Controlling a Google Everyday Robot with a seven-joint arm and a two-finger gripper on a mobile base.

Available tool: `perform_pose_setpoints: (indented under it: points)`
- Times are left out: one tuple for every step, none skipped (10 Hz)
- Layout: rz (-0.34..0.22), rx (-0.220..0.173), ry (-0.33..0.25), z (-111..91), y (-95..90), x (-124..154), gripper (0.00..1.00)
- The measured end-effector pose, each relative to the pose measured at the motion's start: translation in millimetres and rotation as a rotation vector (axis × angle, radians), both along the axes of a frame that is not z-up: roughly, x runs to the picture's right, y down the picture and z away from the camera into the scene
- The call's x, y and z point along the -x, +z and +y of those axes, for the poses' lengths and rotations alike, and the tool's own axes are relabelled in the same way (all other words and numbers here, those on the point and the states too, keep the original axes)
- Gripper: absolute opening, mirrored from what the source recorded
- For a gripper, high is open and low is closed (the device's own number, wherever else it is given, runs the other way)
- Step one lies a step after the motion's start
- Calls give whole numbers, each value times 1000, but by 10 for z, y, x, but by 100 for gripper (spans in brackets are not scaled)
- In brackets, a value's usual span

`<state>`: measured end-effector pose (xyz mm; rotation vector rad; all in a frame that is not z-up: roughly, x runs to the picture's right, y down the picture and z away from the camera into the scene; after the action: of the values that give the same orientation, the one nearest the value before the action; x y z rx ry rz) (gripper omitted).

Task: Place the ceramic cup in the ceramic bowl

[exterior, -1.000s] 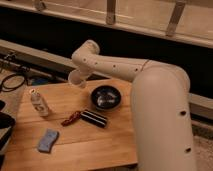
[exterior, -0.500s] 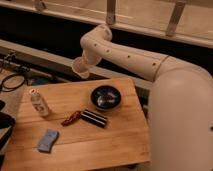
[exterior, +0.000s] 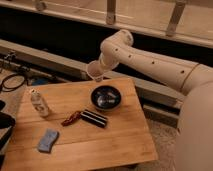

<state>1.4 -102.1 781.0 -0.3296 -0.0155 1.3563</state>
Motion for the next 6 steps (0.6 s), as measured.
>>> perform_pose_setpoints:
  points:
    - [3, 5, 5, 18, 27, 22, 5]
    - [9, 13, 13, 54, 108, 65, 5]
    - [15, 24, 16, 157, 226, 53, 5]
    - [21, 33, 16, 250, 338, -1, 5]
    - [26, 40, 18, 305, 400, -34, 5]
    - [29, 48, 17, 345, 465, -17, 5]
